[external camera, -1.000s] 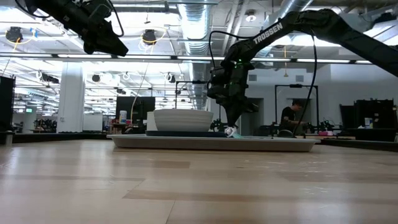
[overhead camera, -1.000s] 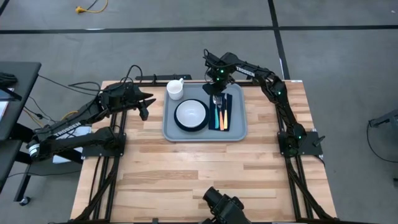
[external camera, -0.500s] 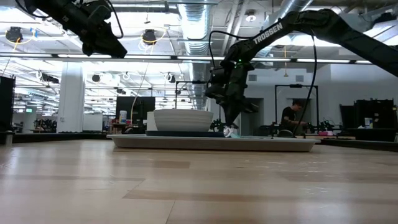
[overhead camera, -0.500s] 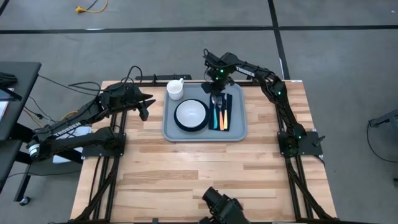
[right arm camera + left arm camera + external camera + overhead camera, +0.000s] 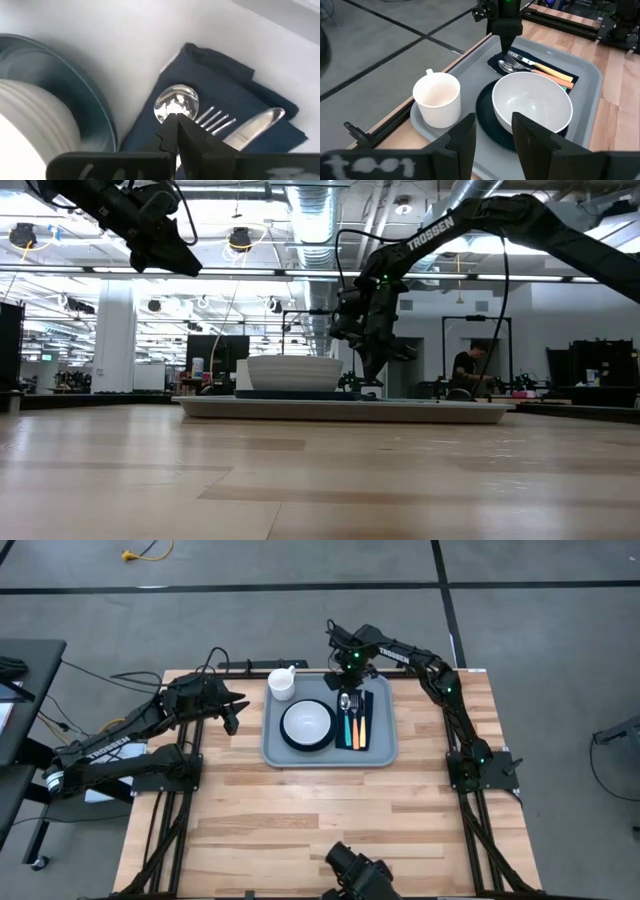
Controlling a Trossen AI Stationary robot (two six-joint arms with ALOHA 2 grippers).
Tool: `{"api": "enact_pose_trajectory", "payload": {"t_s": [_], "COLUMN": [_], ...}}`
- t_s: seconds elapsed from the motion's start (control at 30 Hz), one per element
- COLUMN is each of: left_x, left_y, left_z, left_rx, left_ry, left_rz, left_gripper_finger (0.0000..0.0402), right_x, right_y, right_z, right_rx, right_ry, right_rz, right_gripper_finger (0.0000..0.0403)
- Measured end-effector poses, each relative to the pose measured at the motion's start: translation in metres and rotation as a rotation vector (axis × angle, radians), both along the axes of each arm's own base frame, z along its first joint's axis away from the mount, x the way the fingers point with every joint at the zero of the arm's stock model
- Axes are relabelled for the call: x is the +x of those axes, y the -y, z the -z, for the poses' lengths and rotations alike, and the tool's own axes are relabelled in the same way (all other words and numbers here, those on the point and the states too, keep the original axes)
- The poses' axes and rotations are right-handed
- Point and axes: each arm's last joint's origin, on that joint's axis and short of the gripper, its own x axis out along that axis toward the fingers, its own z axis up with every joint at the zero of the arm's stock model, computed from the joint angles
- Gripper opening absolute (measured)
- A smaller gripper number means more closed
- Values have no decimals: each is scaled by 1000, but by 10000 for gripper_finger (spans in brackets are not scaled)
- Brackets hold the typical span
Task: Set up tray
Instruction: Return to Home Position
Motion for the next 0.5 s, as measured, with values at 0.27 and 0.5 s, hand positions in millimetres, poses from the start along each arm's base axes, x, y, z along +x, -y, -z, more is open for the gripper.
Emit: {"api": "enact_pose_trajectory", "payload": {"t_s": [0.27,0.5], "left_x": [0,2], "left_y": [0,-1], "left_z": [0,-4], "left_rx": [0,49], "left_ry": [0,21], "left_rz": [0,15], "left_gripper_finger": [114,114], "right_x": [-2,3], "right_y": [-1,-12], "right_z": [0,-23], "right_rx": [-17,-166], "right_ry": [-15,22], "right_rz": [-68,-271], "right_gripper_finger": [0,0]}}
